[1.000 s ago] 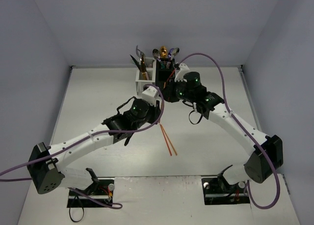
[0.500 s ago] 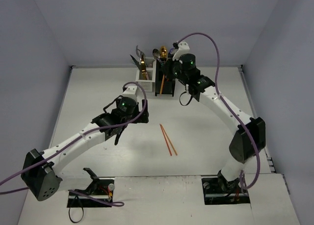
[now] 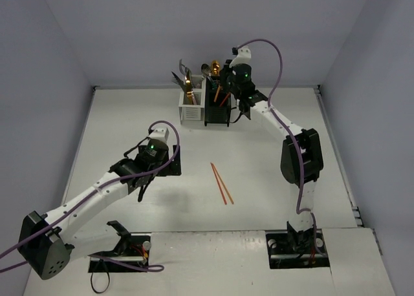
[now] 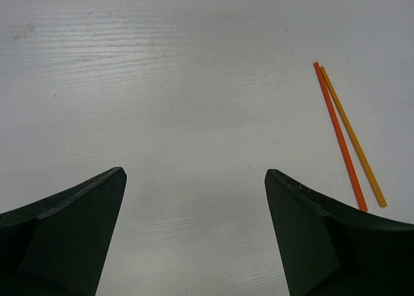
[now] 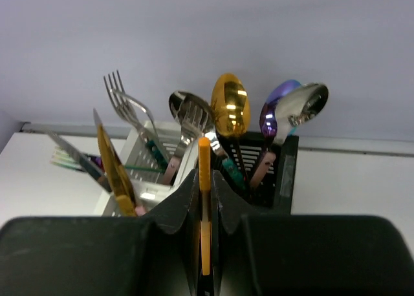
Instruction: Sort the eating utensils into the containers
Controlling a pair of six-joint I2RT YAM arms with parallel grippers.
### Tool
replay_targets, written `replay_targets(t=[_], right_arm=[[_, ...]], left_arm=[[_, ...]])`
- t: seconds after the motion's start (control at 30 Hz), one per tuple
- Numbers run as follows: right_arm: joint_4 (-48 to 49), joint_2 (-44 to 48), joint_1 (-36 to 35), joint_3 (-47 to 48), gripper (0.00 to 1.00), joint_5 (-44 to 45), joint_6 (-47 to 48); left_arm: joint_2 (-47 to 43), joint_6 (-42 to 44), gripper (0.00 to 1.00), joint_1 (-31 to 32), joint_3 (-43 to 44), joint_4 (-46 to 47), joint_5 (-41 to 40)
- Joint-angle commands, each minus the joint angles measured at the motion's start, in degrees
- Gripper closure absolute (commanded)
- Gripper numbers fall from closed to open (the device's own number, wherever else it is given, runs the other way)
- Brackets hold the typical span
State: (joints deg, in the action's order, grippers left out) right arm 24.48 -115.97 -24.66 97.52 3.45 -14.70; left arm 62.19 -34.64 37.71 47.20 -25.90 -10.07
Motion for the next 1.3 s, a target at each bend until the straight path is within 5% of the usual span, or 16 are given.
replay_targets(t=[0.0, 0.23, 0.47, 0.67, 0.93, 1.27], right_arm=[[9.88, -2.07, -0.39, 6.18, 1.00, 2.64, 0.33], [10.59, -4.77, -0.58, 5.25, 0.97, 2.70, -0.59], [9.01, -1.72, -1.09, 1.50, 0.56, 1.35, 1.43], [1.14, 6.32, -1.18, -1.22, 0.38, 1.55, 5.88], [-13.93, 23.27, -1.80, -14.25, 0.25, 5.44, 9.94], [-34.96, 34.14, -7.20, -29.18, 0.25, 1.01, 11.31]], left_arm=[[-1.17, 0.69, 0.13, -0.74, 1.12, -0.66, 1.02], [-1.10, 1.58, 0.13, -1.59, 0.96, -0.81, 1.47], [-0.67, 1.41, 0.13, -1.98, 0.83, -0.12, 1.81], [-0.06, 2.36, 0.13, -3.07, 1.39, 0.49, 1.98], [0.83, 4.39, 0.13, -5.21, 2.88, 1.38, 2.65], [-2.68, 9.20, 0.13, -7.30, 1.65, 2.50, 3.32]])
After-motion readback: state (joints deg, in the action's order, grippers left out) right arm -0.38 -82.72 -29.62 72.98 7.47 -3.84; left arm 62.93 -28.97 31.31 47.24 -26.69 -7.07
